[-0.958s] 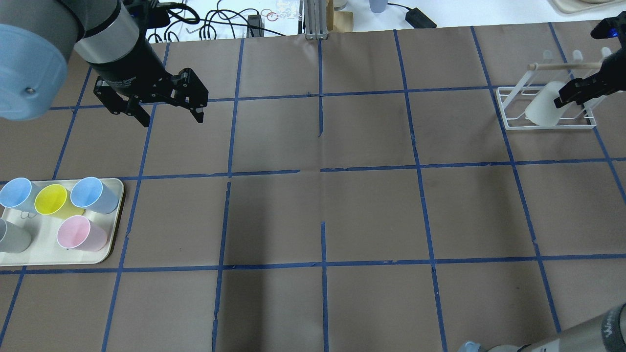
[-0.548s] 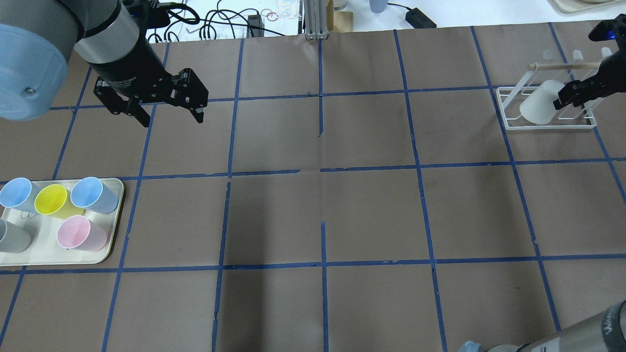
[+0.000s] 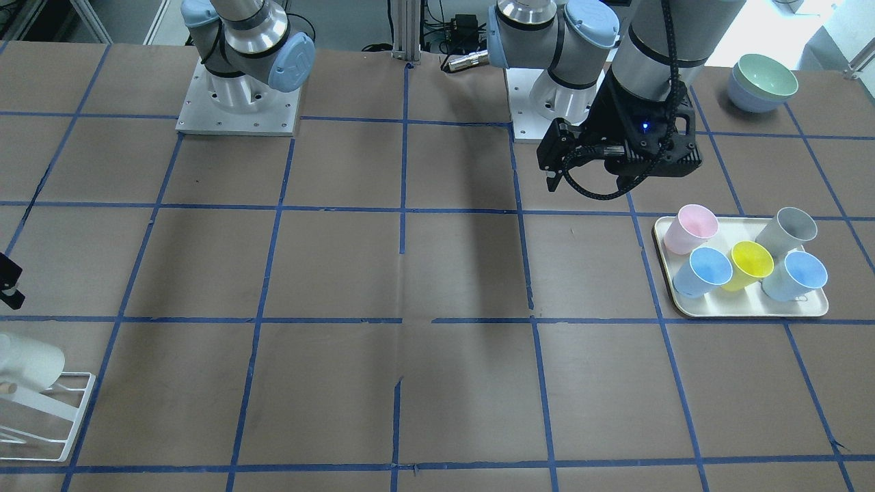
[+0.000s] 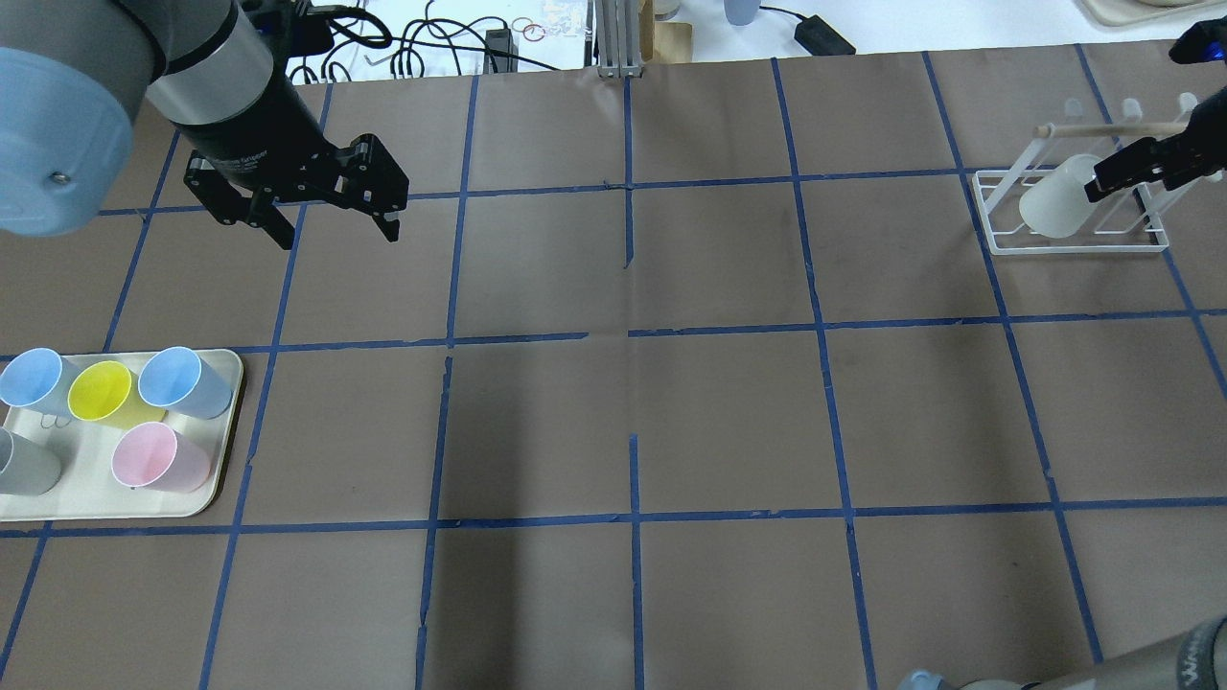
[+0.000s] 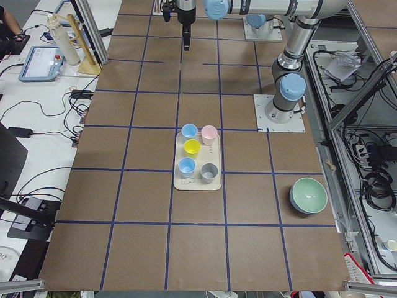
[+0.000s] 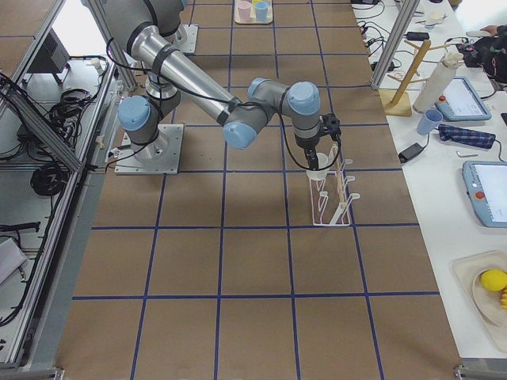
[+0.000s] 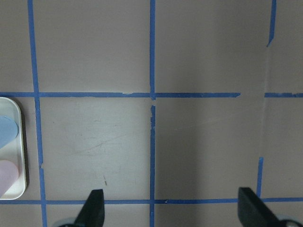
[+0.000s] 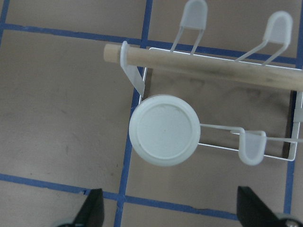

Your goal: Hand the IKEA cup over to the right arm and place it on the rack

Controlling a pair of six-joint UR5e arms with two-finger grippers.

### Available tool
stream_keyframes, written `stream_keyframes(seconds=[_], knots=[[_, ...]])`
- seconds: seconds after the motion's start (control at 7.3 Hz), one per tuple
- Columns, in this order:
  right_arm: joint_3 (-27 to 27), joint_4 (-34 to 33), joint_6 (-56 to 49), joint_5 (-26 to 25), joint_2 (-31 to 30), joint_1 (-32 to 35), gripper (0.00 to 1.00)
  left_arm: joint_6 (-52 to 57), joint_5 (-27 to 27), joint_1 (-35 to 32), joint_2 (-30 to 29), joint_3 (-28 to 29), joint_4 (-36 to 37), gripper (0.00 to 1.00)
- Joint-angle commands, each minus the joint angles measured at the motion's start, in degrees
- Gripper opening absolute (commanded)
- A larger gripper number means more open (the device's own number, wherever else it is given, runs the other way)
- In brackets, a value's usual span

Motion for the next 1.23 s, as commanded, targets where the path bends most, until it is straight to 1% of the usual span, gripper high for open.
stream_keyframes(seconds=[0.0,0.14,0.27,0.41,0.55,0.82,0.96,1.1], knots=[[0.26,11.91,6.45,-0.43,-9.25,0.62,1.0,0.0,0.0,0.0,0.0,0.0,0.0,1.0],[0.7,16.5,10.75,-0.51,-14.08,1.93,1.0,0.0,0.0,0.0,0.0,0.0,0.0,1.0],[0.88,21.25,12.71,-0.86,-17.61,4.29,1.0,0.0,0.0,0.0,0.0,0.0,0.0,1.0],[0.79,24.43,16.82,-4.69,-21.13,6.93,1.0,0.0,0.0,0.0,0.0,0.0,0.0,1.0],[0.96,26.72,19.91,-6.21,-24.64,10.52,1.0,0.0,0.0,0.0,0.0,0.0,0.0,1.0],[0.97,32.0,30.88,-6.31,-27.66,16.85,1.0,0.0,0.0,0.0,0.08,0.0,0.0,1.0],[0.97,32.1,32.14,-6.4,-27.67,20.28,1.0,0.0,0.0,0.0,0.08,0.0,0.0,1.0],[0.97,32.11,35.98,-6.32,-27.15,23.79,1.0,0.0,0.0,0.0,0.08,0.0,0.0,1.0]])
